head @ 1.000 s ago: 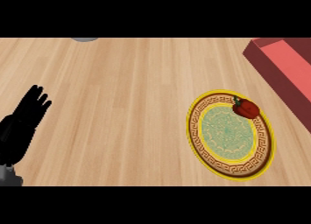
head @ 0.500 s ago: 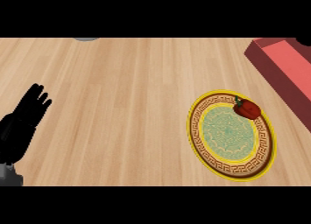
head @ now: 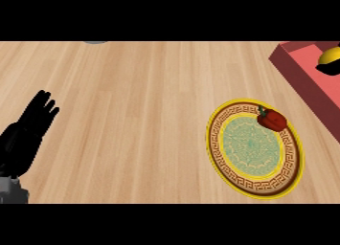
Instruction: Pick the lemon from the plate and place it in the cardboard box
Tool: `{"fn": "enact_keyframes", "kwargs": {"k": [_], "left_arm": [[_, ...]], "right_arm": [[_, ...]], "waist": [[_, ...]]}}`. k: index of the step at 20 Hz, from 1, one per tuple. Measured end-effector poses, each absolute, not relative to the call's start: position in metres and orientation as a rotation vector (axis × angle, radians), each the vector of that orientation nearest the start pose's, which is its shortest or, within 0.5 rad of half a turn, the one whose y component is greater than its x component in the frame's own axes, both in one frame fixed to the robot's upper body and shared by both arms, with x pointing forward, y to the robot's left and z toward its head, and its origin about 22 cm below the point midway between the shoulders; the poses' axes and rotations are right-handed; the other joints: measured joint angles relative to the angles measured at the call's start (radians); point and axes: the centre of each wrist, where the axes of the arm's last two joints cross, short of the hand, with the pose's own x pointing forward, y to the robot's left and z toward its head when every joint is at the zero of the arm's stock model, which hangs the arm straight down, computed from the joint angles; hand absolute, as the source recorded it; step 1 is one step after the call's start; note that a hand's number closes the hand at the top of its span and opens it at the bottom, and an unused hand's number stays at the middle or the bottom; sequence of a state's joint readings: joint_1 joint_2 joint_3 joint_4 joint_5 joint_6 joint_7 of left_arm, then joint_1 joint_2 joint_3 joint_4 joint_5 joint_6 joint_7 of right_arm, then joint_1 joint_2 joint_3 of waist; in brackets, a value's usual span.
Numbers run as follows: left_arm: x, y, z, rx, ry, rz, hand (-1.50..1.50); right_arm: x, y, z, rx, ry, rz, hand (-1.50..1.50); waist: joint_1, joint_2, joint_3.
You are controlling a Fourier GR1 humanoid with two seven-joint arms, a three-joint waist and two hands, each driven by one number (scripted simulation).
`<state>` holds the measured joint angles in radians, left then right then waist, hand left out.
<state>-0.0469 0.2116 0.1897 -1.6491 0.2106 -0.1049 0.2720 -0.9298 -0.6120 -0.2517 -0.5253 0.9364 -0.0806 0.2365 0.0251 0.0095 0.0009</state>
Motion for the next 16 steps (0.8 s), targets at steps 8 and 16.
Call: {"fn": "enact_keyframes", "kwargs": {"k": [8, 16], "left_arm": [[0.251, 0.314, 0.058, 0.041, -1.455, 0.034, 0.00], [0.248, 0.315, 0.054, 0.046, -1.451, 0.045, 0.00]], "right_arm": [[0.411, -0.412, 0.130, -1.154, -1.102, 0.498, -1.50], [0.404, -0.428, 0.142, -1.084, -1.385, 0.055, -1.50]], "waist": [[-0.001, 0.000, 0.001], [-0.016, -0.005, 0.001]]}}
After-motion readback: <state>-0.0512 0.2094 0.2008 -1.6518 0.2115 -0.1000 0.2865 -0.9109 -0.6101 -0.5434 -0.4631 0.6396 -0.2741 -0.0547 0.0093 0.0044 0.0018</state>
